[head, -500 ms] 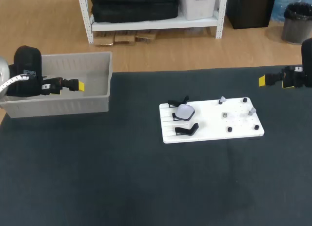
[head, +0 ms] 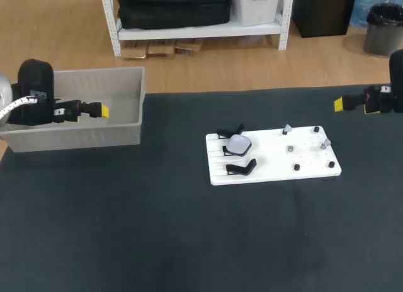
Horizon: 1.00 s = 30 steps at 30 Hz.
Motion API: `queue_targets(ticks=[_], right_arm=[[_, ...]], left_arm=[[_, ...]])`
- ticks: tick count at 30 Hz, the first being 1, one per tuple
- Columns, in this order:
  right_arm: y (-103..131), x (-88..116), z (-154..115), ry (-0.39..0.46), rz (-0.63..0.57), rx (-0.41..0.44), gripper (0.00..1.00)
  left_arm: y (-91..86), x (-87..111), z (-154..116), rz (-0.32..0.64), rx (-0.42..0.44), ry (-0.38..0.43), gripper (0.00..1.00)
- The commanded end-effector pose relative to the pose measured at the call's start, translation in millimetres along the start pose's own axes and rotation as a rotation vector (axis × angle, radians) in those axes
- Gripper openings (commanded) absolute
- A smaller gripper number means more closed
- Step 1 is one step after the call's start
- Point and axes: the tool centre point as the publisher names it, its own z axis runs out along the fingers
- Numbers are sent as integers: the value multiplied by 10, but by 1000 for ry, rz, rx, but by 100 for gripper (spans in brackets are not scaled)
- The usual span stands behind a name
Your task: Pick up each earbud case from the left stands, insert the matching earbuds, close the lid, and place the case in the box.
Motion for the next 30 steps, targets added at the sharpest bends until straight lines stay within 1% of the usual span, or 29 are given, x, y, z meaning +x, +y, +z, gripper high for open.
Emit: queue_targets(ticks=[1,2,3,4,6,7,9,11,13,15,16,17,30], right_arm=[[-7,0,3,0,-1,-2,100],[-7,0,3,0,-1,-2,100],[-7,0,3,0,-1,-2,100],[-7,0,3,0,-1,-2,100],[-7,0,3,0,-1,-2,100],[-7,0,3,0,-1,-2,100],[-7,0,3,0,-1,-2,100],[-7,0,3,0,-1,-2,100],[-7,0,3,0,-1,-2,100],[-7,0,3,0,-1,-2,100],[-7,0,3,0,-1,-2,100],[-7,0,3,0,-1,-2,100],[-7,0,3,0,-1,-2,100]], left_arm=[[-86,-68,-15,95,184,-110,100],[-107,-94,-37,177,255,-185,100],[-135,-99,-37,296,280,-225,100],[-167,-96,-37,391,370,-265,100],[-187,-87,-62,510,482,-354,100],[-193,-87,-77,534,542,-370,100],[-211,-88,-99,623,612,-396,100],[-240,-88,-145,676,682,-429,100],[-277,-76,-172,751,726,-436,100],[-336,-48,-183,810,770,-407,100],[-377,-29,-184,842,773,-382,100],[-434,-10,-170,872,738,-339,100],[-434,-10,-170,872,738,-339,100]])
